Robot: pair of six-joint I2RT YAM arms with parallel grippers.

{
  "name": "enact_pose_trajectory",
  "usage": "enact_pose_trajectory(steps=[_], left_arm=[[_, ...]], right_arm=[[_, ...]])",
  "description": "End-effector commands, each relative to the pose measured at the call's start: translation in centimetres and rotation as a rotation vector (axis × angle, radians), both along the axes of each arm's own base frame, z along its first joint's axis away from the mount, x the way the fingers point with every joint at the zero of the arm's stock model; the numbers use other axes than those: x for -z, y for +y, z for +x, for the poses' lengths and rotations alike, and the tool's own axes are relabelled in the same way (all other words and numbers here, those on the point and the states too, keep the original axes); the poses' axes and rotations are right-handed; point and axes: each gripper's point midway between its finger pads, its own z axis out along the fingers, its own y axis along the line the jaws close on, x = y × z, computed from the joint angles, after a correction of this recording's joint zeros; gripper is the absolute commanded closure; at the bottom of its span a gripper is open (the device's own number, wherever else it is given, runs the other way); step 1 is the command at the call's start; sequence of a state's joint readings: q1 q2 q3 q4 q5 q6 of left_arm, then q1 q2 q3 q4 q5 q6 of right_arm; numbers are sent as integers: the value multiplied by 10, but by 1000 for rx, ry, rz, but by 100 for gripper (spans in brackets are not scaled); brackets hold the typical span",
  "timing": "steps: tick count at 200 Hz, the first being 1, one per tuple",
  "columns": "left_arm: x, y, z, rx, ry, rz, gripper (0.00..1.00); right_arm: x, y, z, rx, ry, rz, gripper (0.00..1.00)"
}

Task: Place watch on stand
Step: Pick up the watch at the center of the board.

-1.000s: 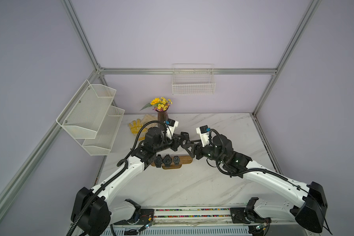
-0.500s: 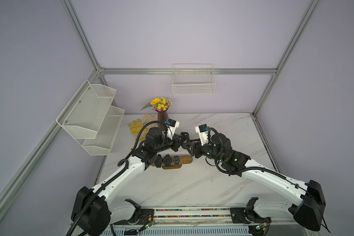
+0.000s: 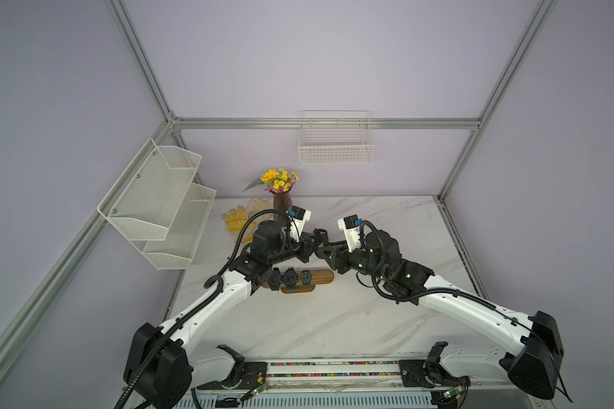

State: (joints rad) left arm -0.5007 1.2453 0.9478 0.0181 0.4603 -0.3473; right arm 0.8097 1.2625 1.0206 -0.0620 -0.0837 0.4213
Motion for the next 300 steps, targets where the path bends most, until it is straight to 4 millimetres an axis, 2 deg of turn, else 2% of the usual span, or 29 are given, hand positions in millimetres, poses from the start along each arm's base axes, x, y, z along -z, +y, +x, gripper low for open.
enact_pose_trajectory(steps=[1,9,23,56,108,157,215,233,259,300], left_arm=[[-10,1,2,-11,-41,9,86],[-9,1,2,-18,-37,14,83],[-7,5,4,-39,-27,16,70],[-6,7,4,-54,-28,11,52],[-5,16,-1,-82,-43,31,38],[-8,41,-5,-205,-80,36,27],[-8,95,-8,-466,-94,46,23],[-7,107,-11,-522,-94,49,20],[-7,120,-17,-572,-104,37,19],[-2,128,-23,-594,-104,33,17]], right_arm=[[-12,-2,1,19,-13,-6,58],[-12,-4,2,29,-9,-14,58],[-12,-7,3,49,-4,-30,59],[-3,-18,8,119,46,-64,60],[13,-31,15,199,85,-147,60],[33,-43,16,233,114,-253,60],[55,-53,14,261,153,-319,60],[70,-57,11,263,188,-364,60],[84,-61,13,266,210,-396,60],[99,-69,17,286,230,-432,60]])
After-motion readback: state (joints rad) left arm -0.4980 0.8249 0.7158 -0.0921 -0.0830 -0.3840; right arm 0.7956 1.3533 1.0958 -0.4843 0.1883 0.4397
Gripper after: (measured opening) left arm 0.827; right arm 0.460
